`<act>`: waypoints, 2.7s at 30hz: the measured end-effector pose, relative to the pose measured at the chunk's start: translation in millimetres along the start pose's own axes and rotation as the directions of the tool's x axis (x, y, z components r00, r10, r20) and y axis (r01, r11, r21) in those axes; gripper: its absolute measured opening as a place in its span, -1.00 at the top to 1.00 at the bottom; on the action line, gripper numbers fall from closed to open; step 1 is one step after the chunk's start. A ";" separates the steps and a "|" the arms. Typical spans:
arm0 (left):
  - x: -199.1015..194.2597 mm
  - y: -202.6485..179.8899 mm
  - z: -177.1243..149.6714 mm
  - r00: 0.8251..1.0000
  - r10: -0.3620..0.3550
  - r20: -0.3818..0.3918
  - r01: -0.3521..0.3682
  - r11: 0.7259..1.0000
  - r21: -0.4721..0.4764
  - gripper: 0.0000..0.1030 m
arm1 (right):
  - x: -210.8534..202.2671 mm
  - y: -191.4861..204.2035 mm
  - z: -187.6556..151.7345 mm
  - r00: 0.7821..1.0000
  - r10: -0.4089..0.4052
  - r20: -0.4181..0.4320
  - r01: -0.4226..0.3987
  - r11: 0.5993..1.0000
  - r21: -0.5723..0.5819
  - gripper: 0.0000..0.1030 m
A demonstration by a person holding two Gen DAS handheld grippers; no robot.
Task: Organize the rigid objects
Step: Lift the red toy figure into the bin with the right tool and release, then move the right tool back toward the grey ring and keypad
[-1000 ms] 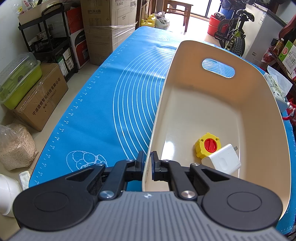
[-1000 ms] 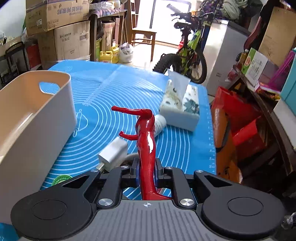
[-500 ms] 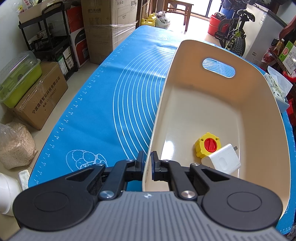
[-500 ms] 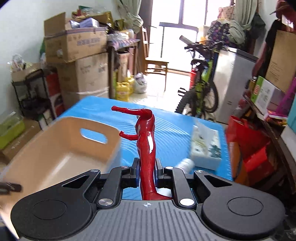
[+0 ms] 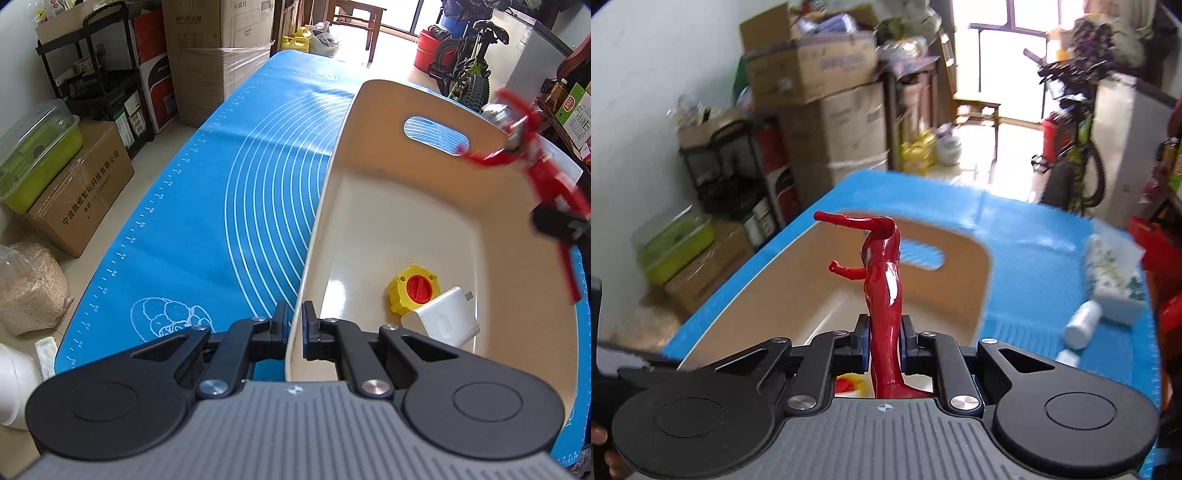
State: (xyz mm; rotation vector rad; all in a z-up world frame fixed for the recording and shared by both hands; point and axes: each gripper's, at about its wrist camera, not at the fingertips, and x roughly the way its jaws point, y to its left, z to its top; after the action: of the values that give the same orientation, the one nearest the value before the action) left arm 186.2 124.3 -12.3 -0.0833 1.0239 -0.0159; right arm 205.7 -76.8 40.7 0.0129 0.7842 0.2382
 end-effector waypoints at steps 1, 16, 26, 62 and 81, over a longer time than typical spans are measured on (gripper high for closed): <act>0.1 -0.1 0.0 1.000 0.000 0.000 0.000 1.000 0.000 0.83 | 4.0 4.3 -2.0 1.000 0.006 -0.015 -0.006 1.000 -0.007 0.51; 0.4 0.1 -0.1 1.000 0.001 0.000 -0.001 1.000 0.001 0.83 | 52.9 32.1 -23.3 0.978 0.030 -0.208 -0.034 0.999 -0.017 0.51; 0.4 0.2 -0.1 1.000 0.001 0.000 -0.001 1.000 0.001 0.83 | 54.8 30.0 -26.1 0.975 0.016 -0.221 -0.024 0.999 -0.031 0.49; 0.4 0.2 -0.1 1.000 0.001 0.000 -0.001 1.000 0.001 0.83 | -2.5 -162.7 -31.2 0.971 -0.221 -0.094 0.240 0.912 0.333 -0.44; 0.5 0.5 0.2 1.000 0.001 0.000 -0.001 1.000 0.001 0.82 | 32.7 -171.5 -65.4 0.965 -0.226 -0.133 0.255 0.930 0.266 -0.42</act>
State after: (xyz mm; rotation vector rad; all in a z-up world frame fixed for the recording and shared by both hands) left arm 186.6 124.8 -12.7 -0.0819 1.0242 -0.0153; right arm 217.8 -241.5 -45.6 0.1736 0.9060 -0.1091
